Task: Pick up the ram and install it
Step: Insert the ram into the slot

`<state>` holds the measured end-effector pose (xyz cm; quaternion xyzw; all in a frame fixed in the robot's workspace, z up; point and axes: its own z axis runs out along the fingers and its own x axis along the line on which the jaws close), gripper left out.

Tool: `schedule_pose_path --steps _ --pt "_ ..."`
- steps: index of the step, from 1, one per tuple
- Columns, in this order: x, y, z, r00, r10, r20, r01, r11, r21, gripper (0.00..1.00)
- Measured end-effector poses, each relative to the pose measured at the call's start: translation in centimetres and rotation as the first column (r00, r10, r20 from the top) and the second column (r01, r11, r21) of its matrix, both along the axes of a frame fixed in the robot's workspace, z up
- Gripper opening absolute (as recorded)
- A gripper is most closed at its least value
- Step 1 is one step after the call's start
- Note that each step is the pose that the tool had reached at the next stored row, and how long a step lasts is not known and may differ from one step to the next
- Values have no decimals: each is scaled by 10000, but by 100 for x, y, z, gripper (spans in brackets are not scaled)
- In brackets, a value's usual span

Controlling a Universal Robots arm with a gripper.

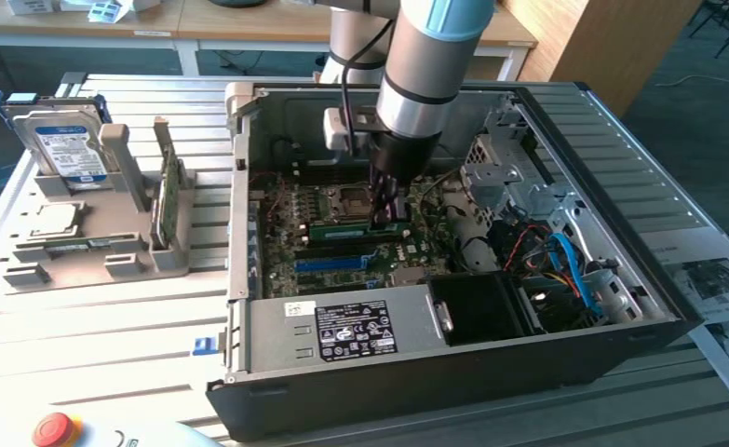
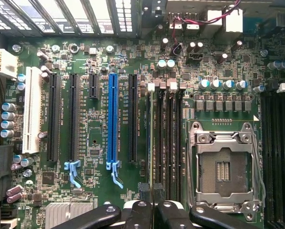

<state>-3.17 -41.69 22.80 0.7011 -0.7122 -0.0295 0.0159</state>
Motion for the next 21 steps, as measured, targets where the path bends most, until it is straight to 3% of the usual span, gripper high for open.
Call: schedule_pose_path --steps 21 --pt "0 -2 36 10000 -1 -7 1 10000 -3 12"
